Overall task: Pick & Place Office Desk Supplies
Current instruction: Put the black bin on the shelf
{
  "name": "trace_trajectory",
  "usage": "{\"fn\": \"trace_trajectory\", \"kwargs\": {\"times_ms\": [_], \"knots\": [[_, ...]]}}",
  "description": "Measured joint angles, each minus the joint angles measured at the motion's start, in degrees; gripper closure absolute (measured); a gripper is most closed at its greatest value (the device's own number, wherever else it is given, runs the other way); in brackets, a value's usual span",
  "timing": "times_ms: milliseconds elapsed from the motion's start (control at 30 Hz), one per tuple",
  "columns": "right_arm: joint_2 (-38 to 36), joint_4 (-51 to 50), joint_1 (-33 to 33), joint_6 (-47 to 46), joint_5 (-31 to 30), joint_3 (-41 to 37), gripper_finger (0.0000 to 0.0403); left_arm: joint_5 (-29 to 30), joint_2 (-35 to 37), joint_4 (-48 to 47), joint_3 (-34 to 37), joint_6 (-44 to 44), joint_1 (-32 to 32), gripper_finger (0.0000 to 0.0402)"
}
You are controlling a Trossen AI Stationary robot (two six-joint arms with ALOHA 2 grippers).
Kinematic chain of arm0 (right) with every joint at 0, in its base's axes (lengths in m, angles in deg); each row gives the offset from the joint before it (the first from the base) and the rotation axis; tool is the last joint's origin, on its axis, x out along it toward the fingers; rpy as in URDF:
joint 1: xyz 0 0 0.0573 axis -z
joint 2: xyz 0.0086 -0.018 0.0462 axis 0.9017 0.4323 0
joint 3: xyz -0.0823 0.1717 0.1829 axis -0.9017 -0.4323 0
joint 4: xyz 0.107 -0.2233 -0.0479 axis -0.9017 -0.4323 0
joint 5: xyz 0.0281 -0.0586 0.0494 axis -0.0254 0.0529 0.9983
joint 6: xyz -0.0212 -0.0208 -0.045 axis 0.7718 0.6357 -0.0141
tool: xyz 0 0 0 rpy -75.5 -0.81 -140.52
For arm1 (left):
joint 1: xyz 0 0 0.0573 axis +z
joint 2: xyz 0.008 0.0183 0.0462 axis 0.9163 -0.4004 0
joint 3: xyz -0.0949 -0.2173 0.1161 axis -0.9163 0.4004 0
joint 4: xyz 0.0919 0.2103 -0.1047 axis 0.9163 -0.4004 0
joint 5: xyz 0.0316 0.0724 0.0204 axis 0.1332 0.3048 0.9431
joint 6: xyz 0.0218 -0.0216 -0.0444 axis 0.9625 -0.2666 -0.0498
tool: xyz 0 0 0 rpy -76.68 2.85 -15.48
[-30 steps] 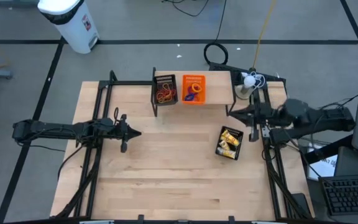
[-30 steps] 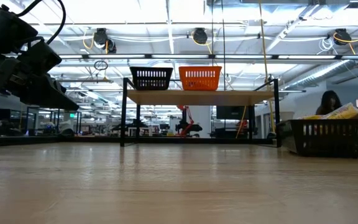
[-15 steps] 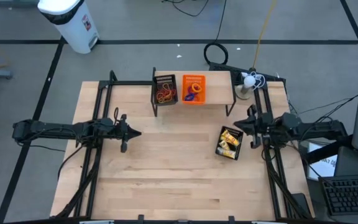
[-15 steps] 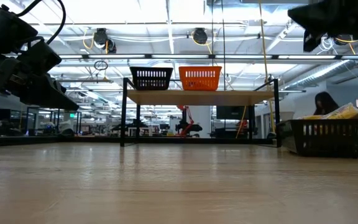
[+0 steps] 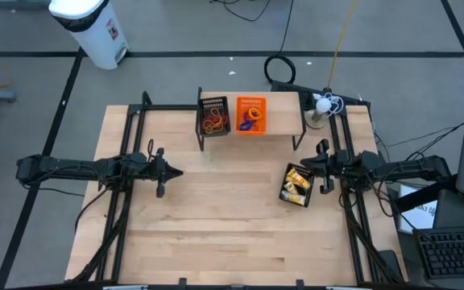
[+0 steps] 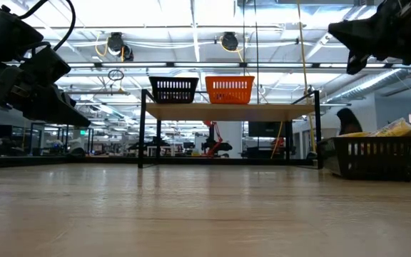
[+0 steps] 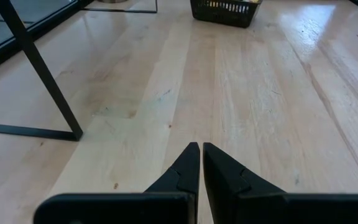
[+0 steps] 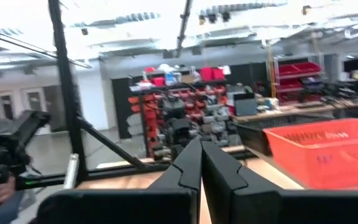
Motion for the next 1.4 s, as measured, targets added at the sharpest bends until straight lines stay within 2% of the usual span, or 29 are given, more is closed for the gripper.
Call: {"fn": "trace_trajectory", "kwargs": {"times_ms": [300,500,733,1400], "knots": [[3.6,-0.1,0.0,0.6,0.0,-0.2,0.0403,0.1,0.0,0.6,0.0,0.5,0.0,0.0378],[7.4,-1.4,0.0,1.2,-5.4,-0.3,0.0403,0.1,0.0,0.7,0.0,0.8,0.0,0.0378],[10.1,-1.3,0.0,2.3,-5.4,-0.3,0.0403,0.1,0.0,0.7,0.0,0.8,0.0,0.0378],[10.8,1.0,0.0,1.8,-6.0,-0.4,0.0403,0.1,0.0,0.8,0.0,0.8,0.0,0.0378]]}}
